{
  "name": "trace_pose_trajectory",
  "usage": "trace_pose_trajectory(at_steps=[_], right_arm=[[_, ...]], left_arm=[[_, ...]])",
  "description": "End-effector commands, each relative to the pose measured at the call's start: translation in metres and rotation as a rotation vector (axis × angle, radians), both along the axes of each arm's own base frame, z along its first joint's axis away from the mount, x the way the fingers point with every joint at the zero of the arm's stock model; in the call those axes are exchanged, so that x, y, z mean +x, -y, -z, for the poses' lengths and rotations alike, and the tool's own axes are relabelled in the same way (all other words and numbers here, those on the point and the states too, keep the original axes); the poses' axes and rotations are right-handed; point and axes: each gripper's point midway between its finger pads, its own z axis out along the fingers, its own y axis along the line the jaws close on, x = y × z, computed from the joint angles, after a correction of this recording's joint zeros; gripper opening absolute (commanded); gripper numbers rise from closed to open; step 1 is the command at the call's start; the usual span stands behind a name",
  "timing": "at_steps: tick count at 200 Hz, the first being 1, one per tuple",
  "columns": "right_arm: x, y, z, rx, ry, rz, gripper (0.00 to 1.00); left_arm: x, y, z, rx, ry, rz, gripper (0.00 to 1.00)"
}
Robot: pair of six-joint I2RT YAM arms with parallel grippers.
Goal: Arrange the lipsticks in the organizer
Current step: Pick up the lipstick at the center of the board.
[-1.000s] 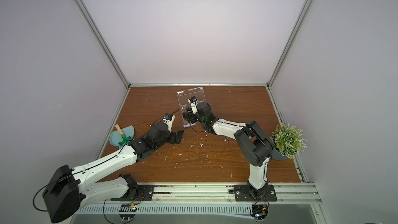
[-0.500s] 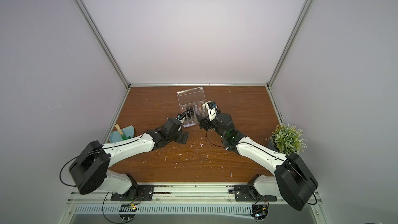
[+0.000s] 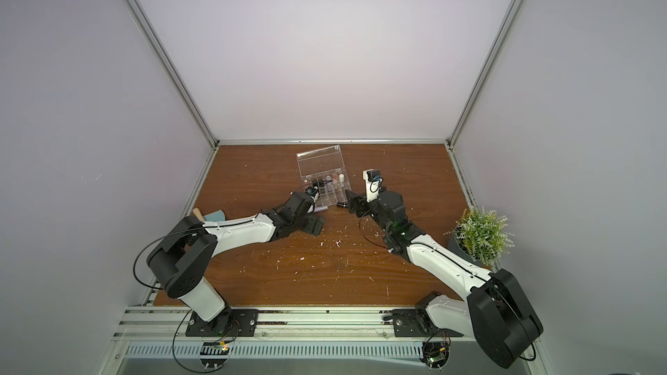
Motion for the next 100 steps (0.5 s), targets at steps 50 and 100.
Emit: trace_pose_trajectory(at_steps=[50, 100], right_arm=[[-0.001, 0.002, -0.016, 0.044, 0.038, -0.005, 0.86], [-0.001, 0.004, -0.016, 0.044, 0.036, -0.003, 0.85]], left_arm=[[0.008, 0.018, 0.003, -0.087, -0.028, 0.032, 1.0], [0.011, 0.023, 0.008, -0.101, -0.04, 0.038, 1.0]])
